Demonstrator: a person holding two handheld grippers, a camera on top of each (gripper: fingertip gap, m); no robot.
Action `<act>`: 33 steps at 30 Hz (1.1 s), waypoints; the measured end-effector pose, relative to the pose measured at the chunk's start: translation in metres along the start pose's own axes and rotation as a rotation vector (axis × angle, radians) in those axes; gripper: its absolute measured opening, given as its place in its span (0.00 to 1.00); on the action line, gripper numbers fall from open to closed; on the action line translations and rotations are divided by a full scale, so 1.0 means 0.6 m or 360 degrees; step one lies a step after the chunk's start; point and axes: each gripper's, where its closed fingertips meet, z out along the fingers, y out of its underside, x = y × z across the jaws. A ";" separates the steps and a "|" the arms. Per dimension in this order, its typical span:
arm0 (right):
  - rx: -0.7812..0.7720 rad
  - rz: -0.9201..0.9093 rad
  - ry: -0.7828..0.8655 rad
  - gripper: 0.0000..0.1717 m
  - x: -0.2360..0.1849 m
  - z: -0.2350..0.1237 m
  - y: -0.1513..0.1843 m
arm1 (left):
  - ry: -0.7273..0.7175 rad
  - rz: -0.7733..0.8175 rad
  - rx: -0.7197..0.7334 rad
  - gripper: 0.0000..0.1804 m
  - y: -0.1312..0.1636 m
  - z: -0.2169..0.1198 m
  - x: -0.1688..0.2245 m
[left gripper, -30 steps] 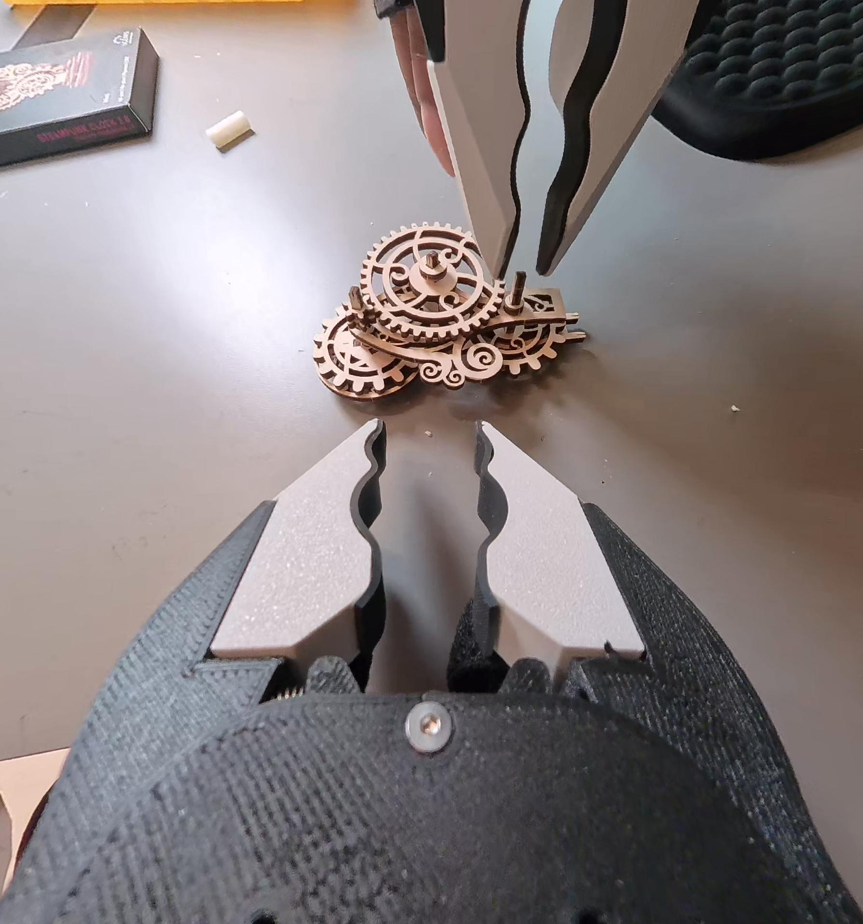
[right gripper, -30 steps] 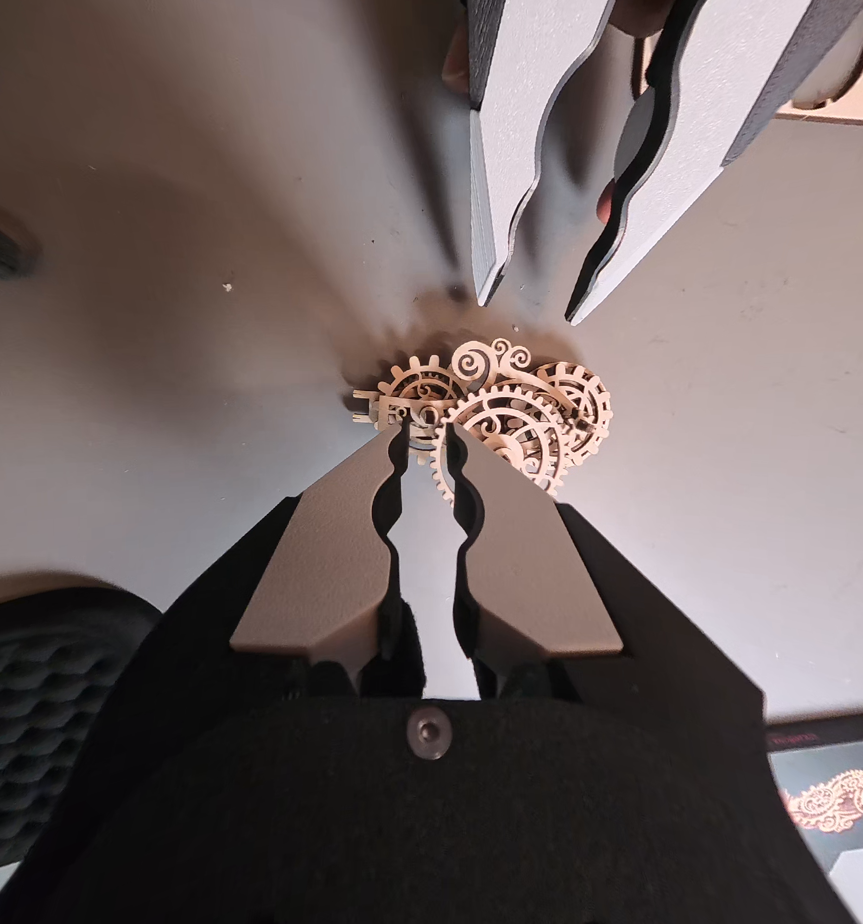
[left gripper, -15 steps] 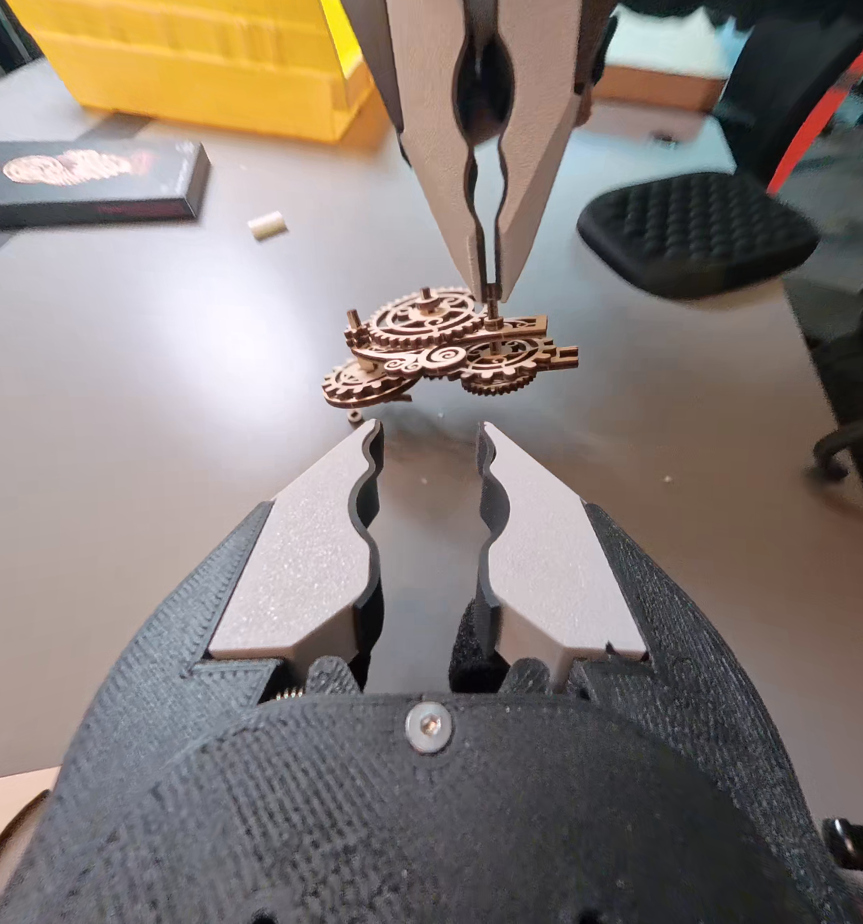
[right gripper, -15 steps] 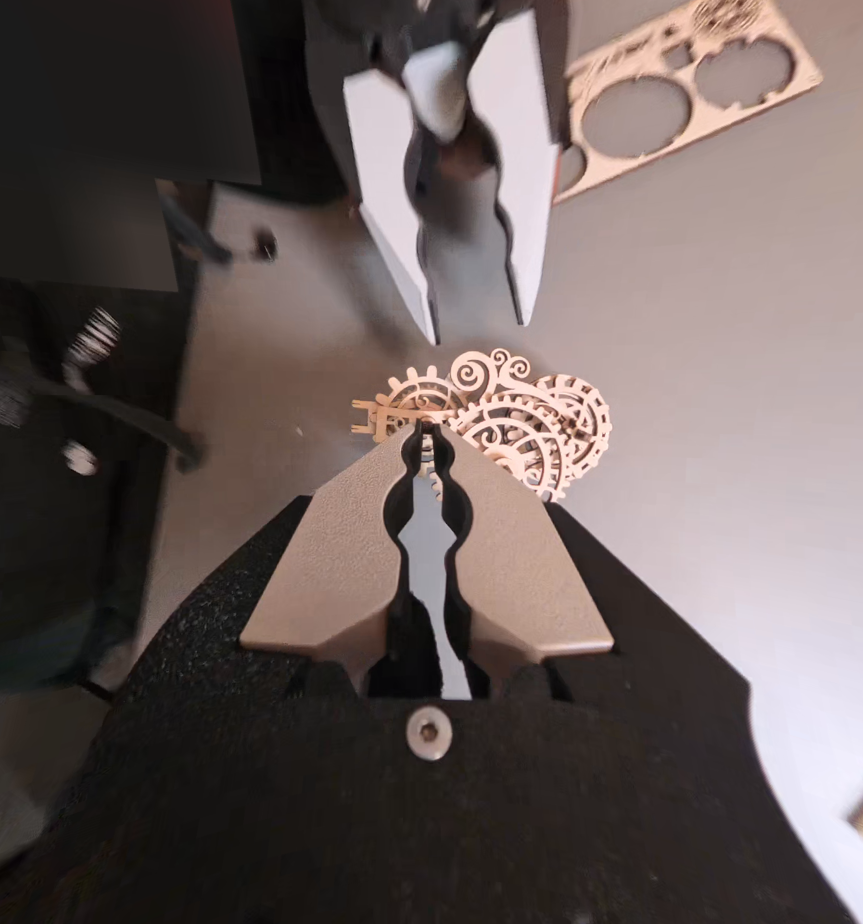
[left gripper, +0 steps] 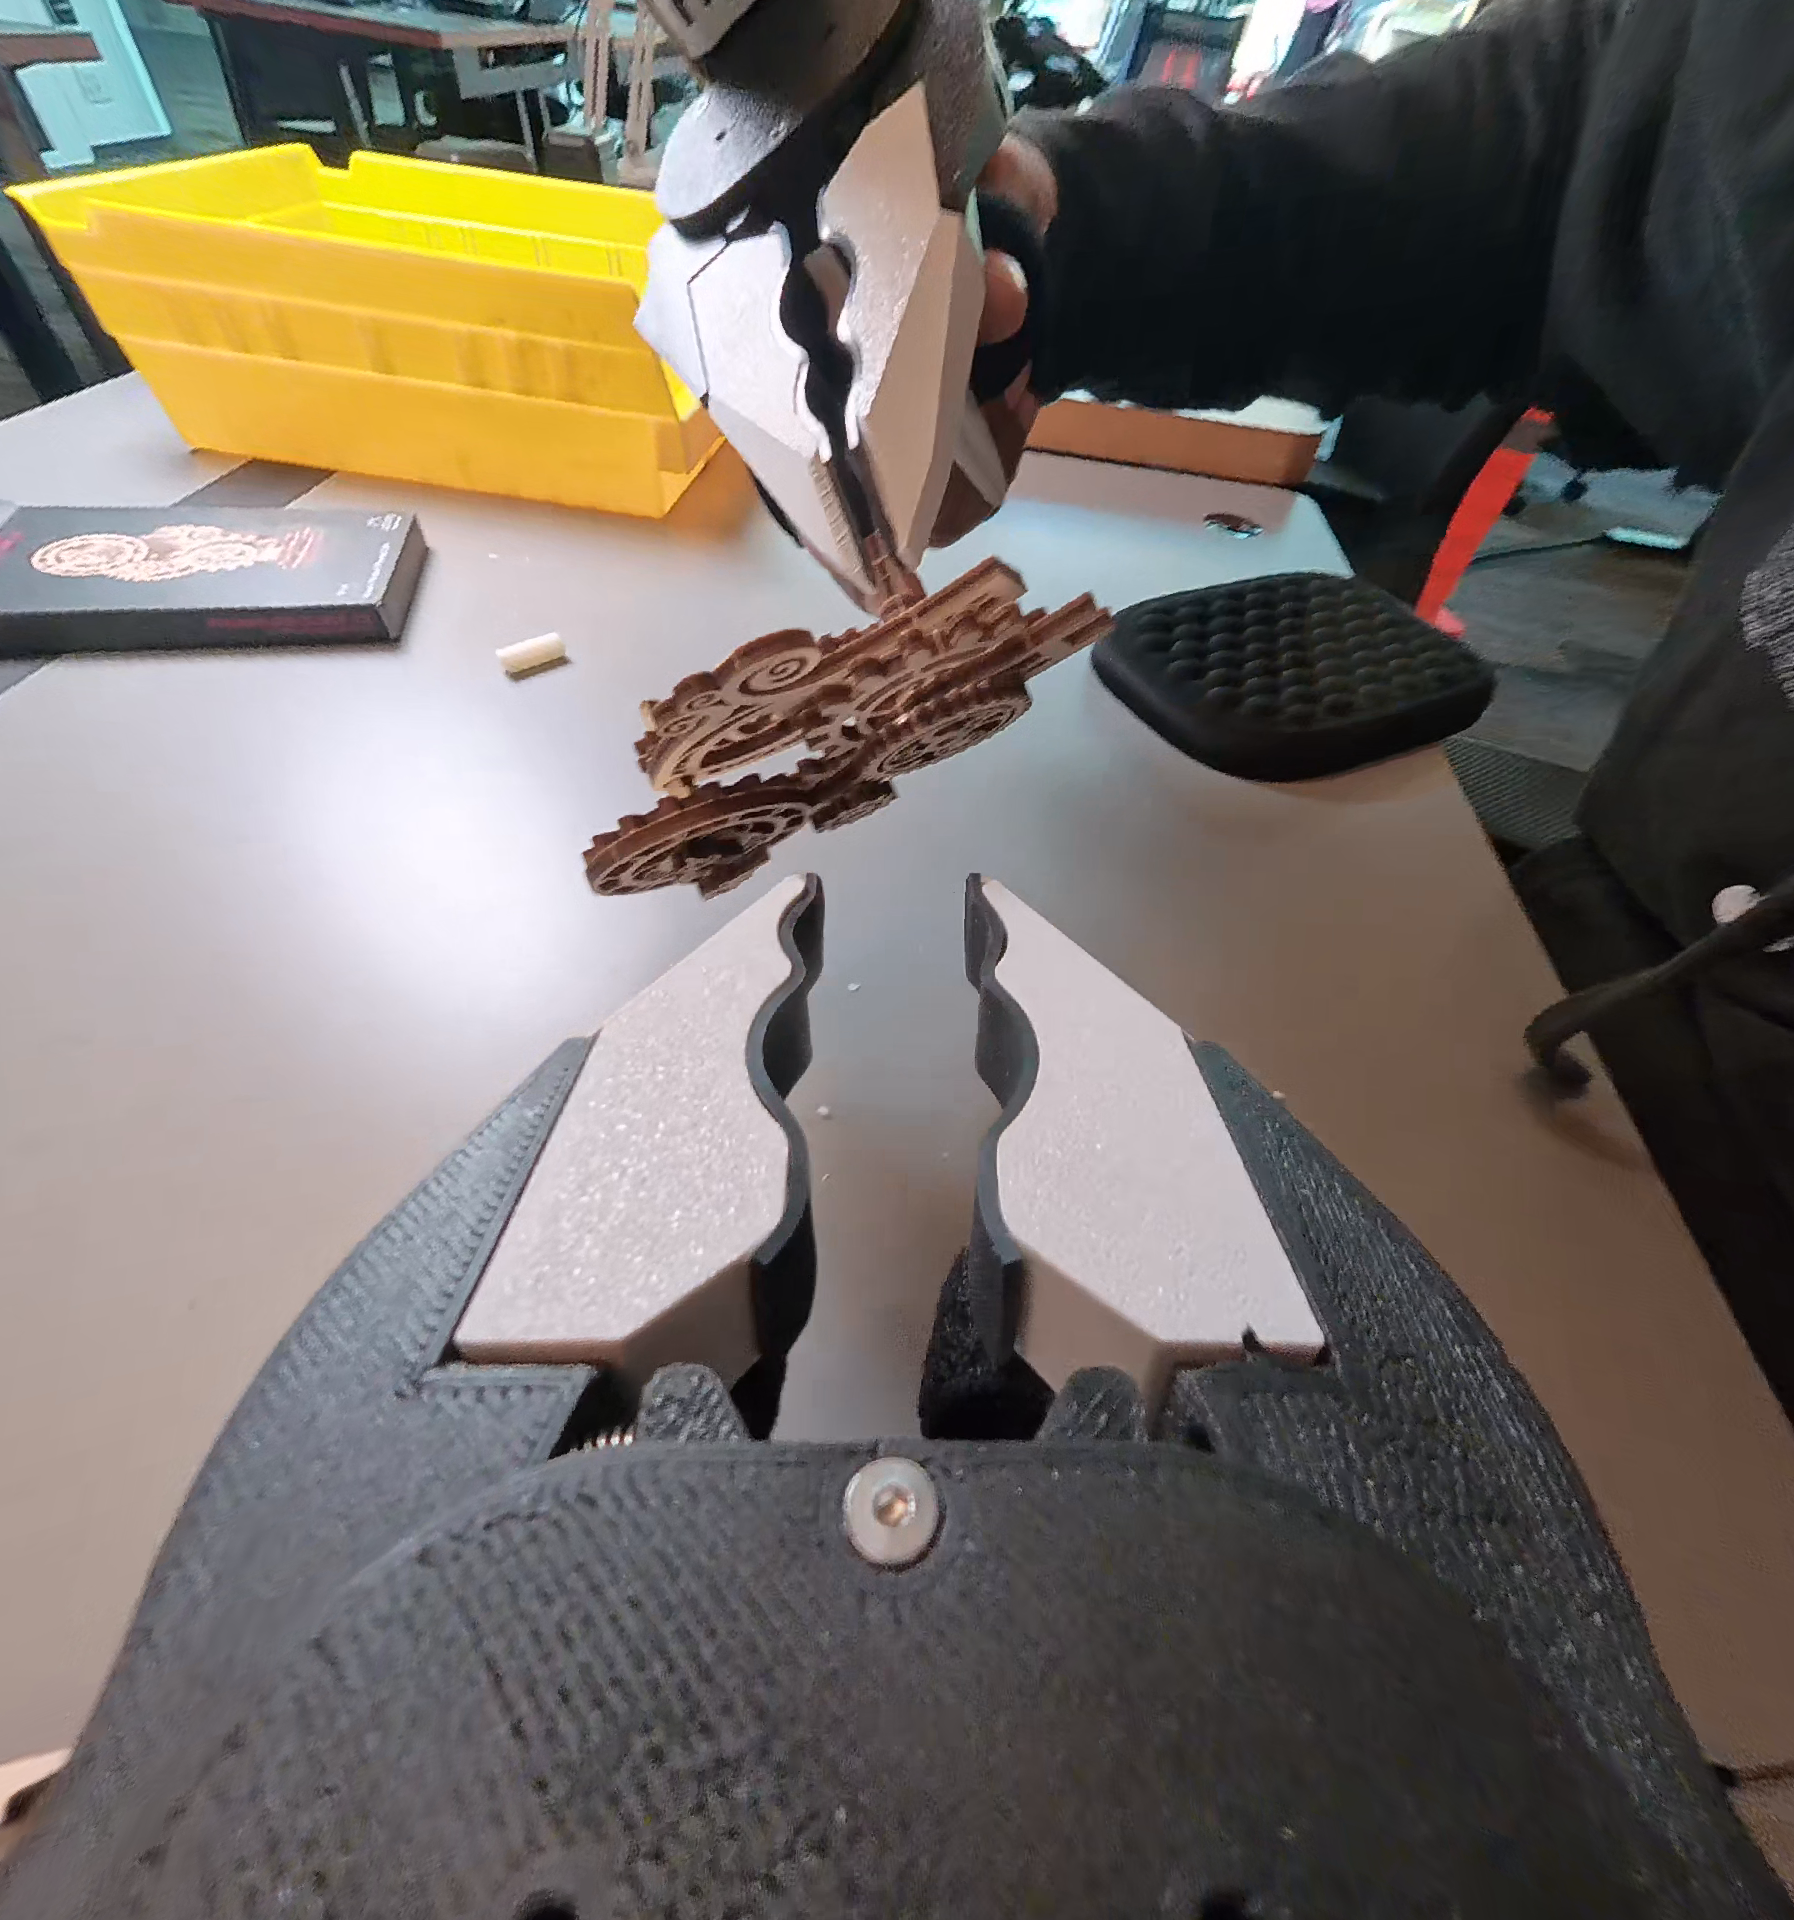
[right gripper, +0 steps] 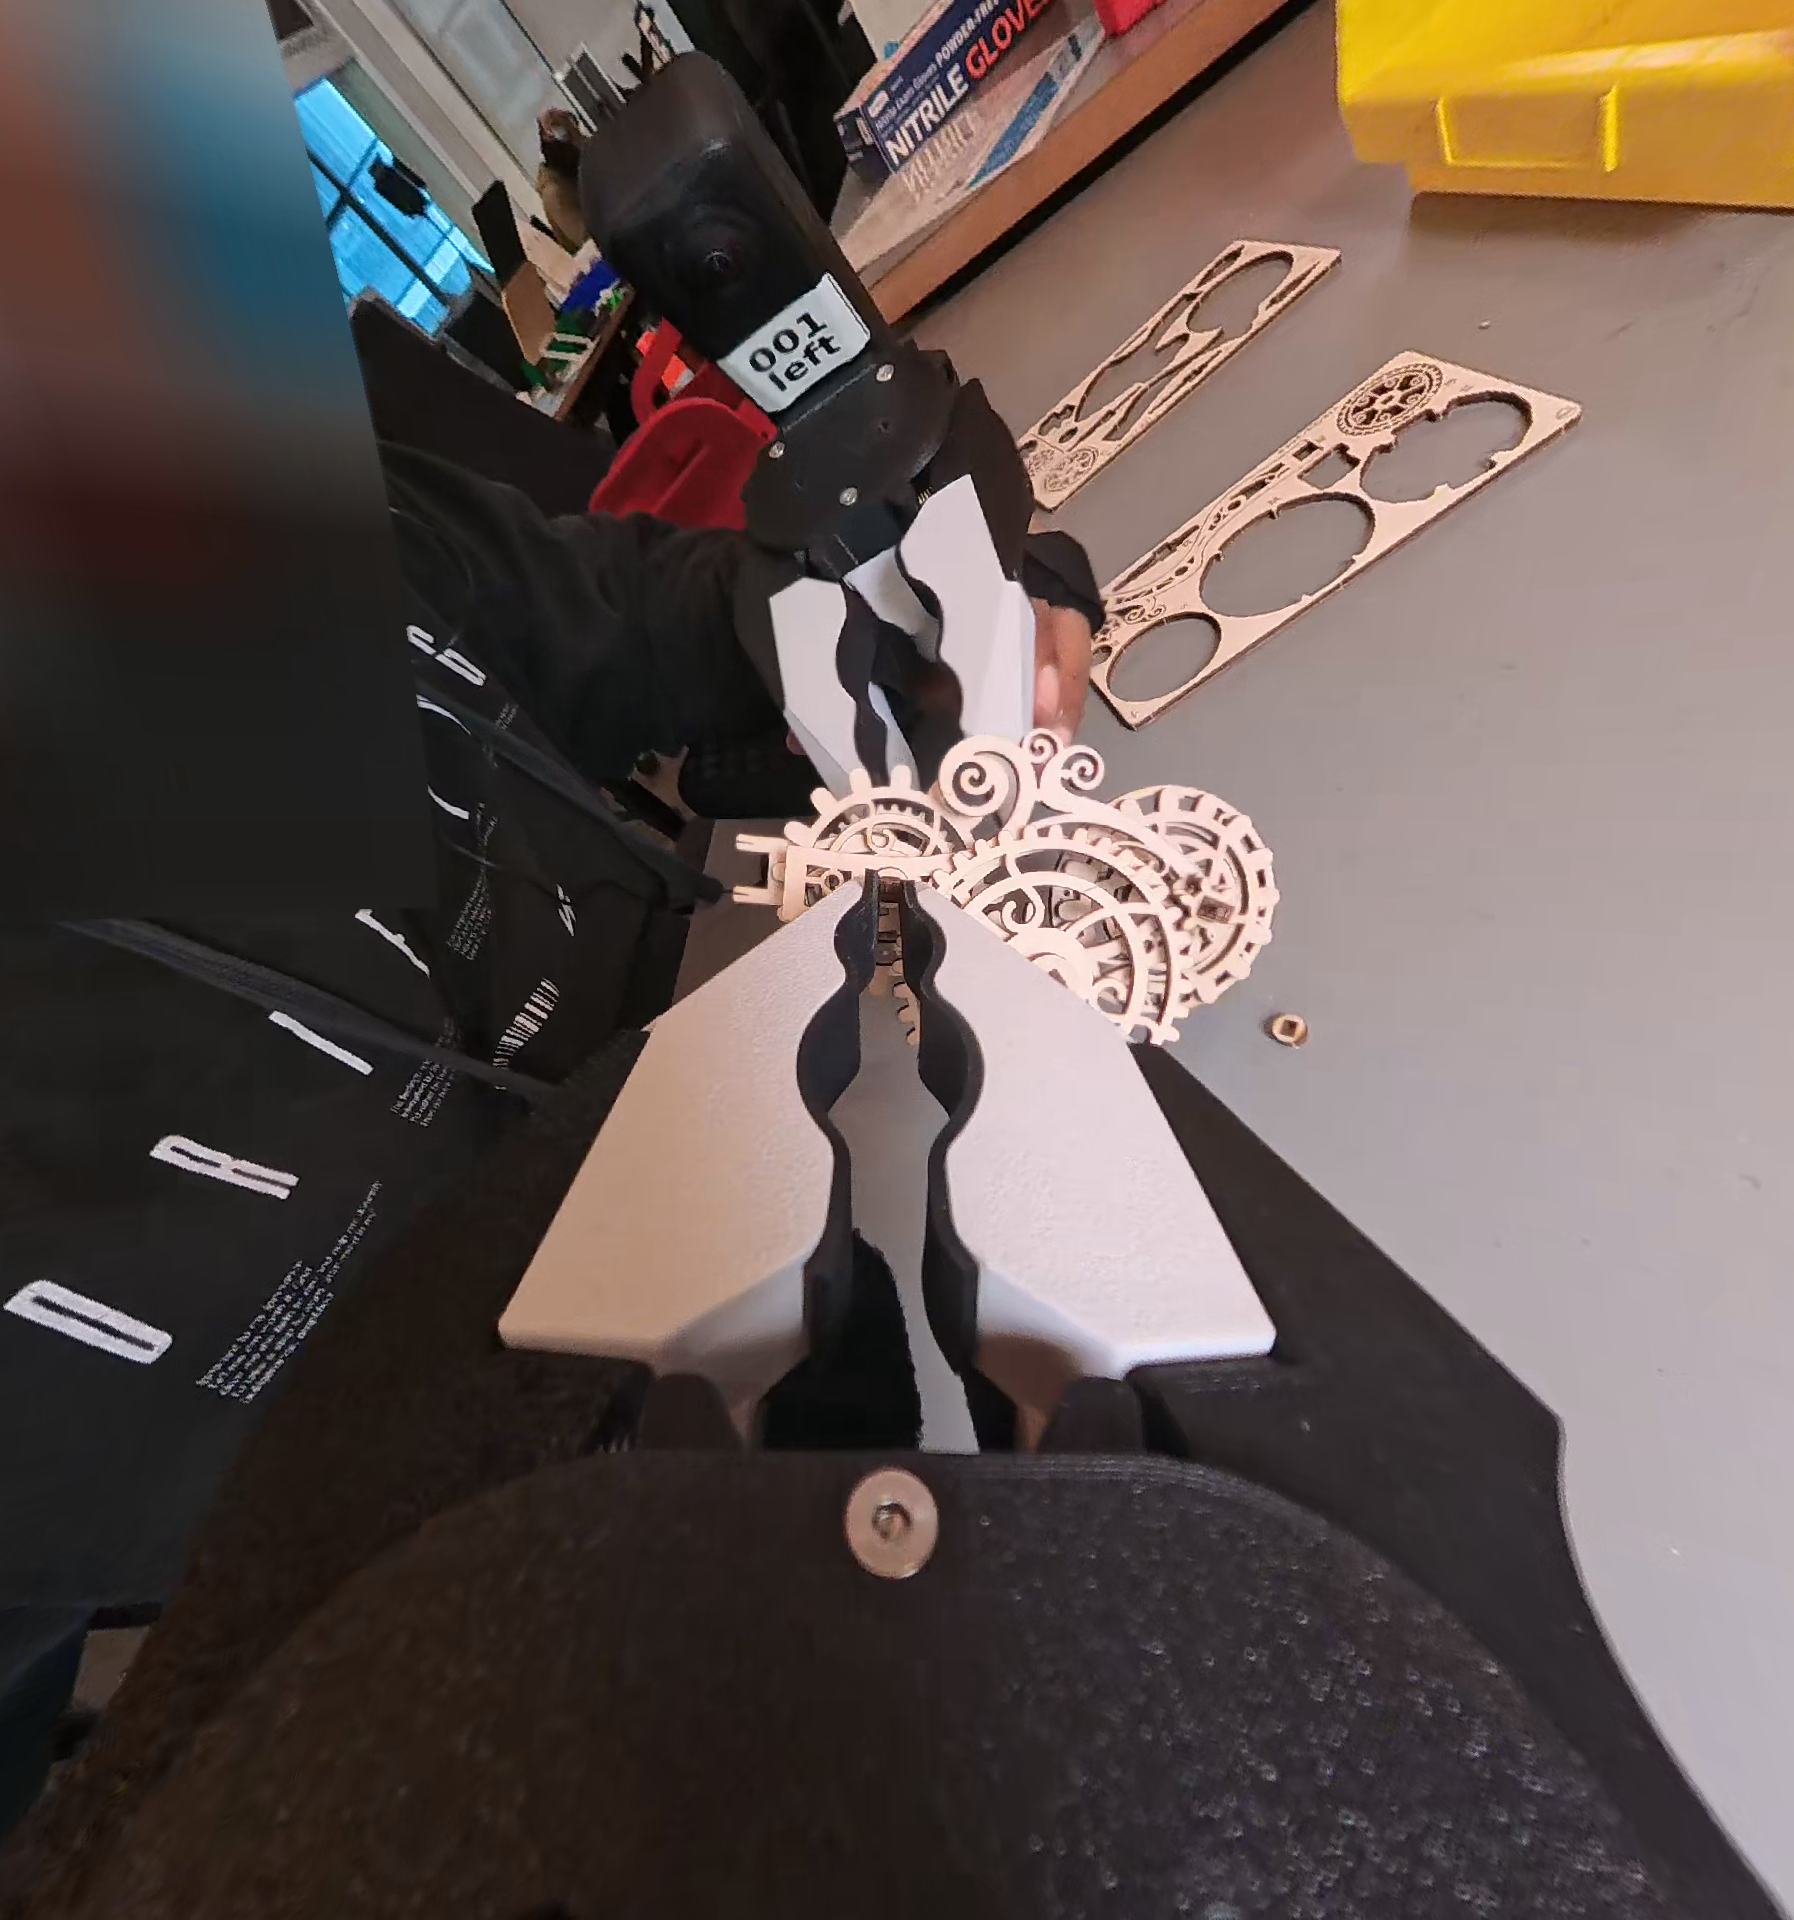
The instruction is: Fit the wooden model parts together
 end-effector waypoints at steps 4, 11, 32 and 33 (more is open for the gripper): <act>0.0008 -0.0002 -0.0018 0.01 -0.003 0.003 -0.003 | 0.0091 -0.0058 0.0067 0.13 -0.011 -0.001 0.016; -0.0008 -0.0025 -0.0028 0.01 -0.005 0.009 -0.004 | 0.0112 -0.0071 0.0077 0.12 -0.012 0.000 0.020; -0.0150 0.0419 0.0133 0.01 0.001 0.035 -0.014 | 0.0146 -0.0171 0.0073 0.08 -0.007 0.000 0.017; -0.0148 0.0445 0.0143 0.01 0.003 0.035 -0.017 | 0.0143 -0.0175 0.0077 0.08 -0.008 0.000 0.016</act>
